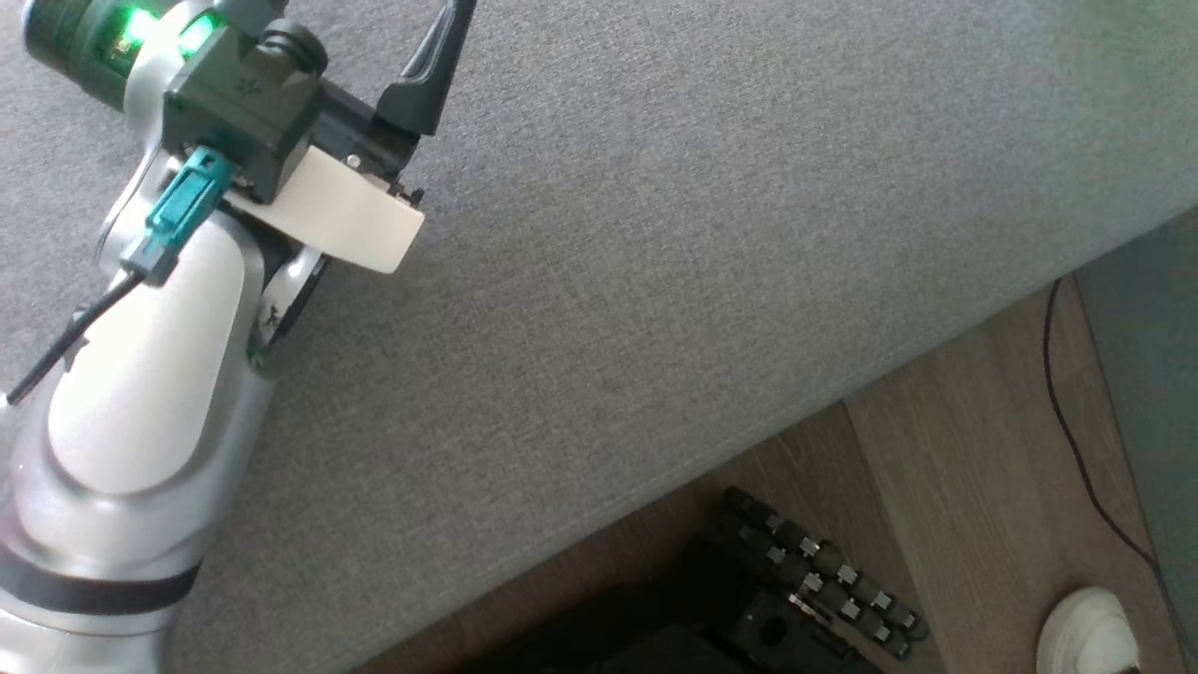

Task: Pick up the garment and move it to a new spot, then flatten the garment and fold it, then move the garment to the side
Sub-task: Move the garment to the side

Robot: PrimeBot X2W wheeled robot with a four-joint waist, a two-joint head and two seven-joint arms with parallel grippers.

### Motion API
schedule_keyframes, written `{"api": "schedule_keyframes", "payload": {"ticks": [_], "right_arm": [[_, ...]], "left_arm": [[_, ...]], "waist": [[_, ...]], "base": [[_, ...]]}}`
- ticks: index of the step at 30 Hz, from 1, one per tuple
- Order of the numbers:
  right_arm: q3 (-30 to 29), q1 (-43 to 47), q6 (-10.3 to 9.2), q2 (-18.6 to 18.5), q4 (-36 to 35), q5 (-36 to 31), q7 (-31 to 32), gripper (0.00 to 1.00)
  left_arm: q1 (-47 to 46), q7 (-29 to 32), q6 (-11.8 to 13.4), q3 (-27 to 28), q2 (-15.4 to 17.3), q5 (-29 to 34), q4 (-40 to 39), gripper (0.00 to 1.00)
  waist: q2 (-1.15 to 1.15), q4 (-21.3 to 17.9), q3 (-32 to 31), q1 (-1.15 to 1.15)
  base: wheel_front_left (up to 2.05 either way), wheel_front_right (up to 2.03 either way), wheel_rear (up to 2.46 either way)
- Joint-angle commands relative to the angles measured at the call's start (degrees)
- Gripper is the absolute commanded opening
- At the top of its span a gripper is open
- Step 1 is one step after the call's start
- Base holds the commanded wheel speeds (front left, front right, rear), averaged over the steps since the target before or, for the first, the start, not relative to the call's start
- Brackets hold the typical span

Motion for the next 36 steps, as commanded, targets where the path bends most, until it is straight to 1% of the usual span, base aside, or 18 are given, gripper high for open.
{"api": "schedule_keyframes", "payload": {"ticks": [1,7,12,17,18,19,23,24,30,33,36], "right_arm": [[-1.0,1.3,-0.02,-0.9,-1.5,-0.4,-0.4,1.00],[-2.6,2.4,-0.02,1.1,-6.9,-0.6,-0.4,1.00],[-2.8,4.8,-0.02,3.1,-13.0,0.0,-0.4,1.00],[-2.8,9.3,-0.02,5.1,-19.2,0.0,-0.4,1.00],[-2.8,9.3,-0.02,5.1,-19.2,0.0,-0.4,1.00],[-2.5,11.8,-0.02,6.1,-21.3,-0.1,-0.4,1.00],[-2.9,17.7,-0.02,7.8,-24.6,-0.4,-0.4,1.00],[-2.9,17.7,-0.02,7.8,-24.6,-0.4,-0.4,1.00],[-5.8,27.8,-0.02,10.5,-27.1,-0.4,-0.4,1.00],[-8.3,32.8,-0.02,12.6,-28.1,-0.4,-0.4,1.00],[-11.8,38.1,-0.02,15.6,-29.1,-0.4,-0.4,1.00]], "left_arm": [[1.8,0.1,0.2,0.9,1.6,-0.3,0.4,1.00],[3.0,-3.4,1.6,0.8,-0.4,-1.8,2.9,1.00],[4.7,-6.5,3.3,1.6,-2.7,-3.6,5.5,1.00],[8.1,-8.1,5.3,3.3,-5.1,-5.9,7.2,1.00],[8.1,-8.1,5.3,3.3,-5.1,-5.9,7.2,1.00],[9.9,-8.2,6.1,4.5,-5.9,-6.8,7.6,1.00],[14.6,-8.3,7.5,7.8,-7.7,-8.1,5.8,1.00],[14.6,-8.3,7.5,7.8,-7.7,-8.1,5.8,1.00],[22.2,-8.3,8.0,12.7,-10.8,-9.1,4.2,1.00],[25.6,-8.3,7.9,14.6,-12.0,-9.0,4.1,1.00],[28.8,-8.3,7.6,16.0,-12.8,-8.9,3.9,1.00]], "waist": [[0.00,0.2,-0.3,0.00],[0.00,2.7,-4.3,0.00],[0.00,6.5,-9.3,0.00],[0.00,11.7,-15.0,0.00],[0.00,11.7,-15.0,0.00],[0.00,13.7,-17.3,0.00],[0.00,17.8,-21.6,0.00],[0.00,17.8,-21.6,0.00],[0.00,23.7,-27.4,0.00],[0.00,25.8,-29.7,0.00],[0.00,27.2,-31.9,0.00]], "base": [[0.00,0.00,0.00],[0.00,0.00,0.00],[0.00,0.00,0.00],[0.00,0.00,0.00],[0.00,0.00,0.00],[0.00,0.00,0.00],[0.00,0.00,0.00],[0.00,0.00,0.00],[0.00,0.00,0.00],[0.00,0.00,0.00],[0.00,0.00,0.00]]}}
